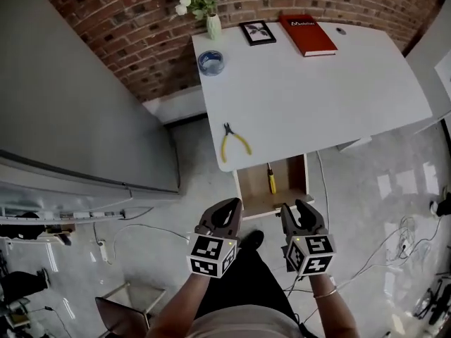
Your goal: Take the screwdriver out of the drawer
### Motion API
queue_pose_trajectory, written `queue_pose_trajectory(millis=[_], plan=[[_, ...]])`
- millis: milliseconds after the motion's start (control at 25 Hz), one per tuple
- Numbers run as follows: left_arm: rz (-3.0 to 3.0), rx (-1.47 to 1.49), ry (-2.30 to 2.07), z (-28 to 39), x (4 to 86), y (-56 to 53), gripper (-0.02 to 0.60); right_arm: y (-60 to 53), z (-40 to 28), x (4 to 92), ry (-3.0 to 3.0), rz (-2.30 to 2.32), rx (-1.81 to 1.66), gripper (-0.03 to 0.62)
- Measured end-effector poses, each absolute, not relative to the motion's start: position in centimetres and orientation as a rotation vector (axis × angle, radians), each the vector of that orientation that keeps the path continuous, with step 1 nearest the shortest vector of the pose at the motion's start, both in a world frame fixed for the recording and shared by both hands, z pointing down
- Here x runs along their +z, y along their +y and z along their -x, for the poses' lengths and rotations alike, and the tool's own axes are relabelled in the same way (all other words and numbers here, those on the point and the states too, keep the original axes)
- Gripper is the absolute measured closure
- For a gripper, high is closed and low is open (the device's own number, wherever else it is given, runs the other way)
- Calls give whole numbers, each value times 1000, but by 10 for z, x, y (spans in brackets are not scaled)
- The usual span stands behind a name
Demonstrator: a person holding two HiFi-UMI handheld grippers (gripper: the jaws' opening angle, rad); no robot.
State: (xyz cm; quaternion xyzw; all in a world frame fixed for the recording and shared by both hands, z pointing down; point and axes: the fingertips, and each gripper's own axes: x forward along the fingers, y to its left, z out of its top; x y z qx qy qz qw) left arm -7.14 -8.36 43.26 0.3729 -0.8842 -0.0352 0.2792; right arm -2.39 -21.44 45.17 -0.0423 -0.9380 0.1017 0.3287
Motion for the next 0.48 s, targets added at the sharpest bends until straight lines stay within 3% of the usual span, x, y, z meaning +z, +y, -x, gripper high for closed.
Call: queue_pose_trajectory(millis=[480], plan=[[-891,-119,-2356,80,485,-49,588,-189,50,536,-2305,160,211,447]])
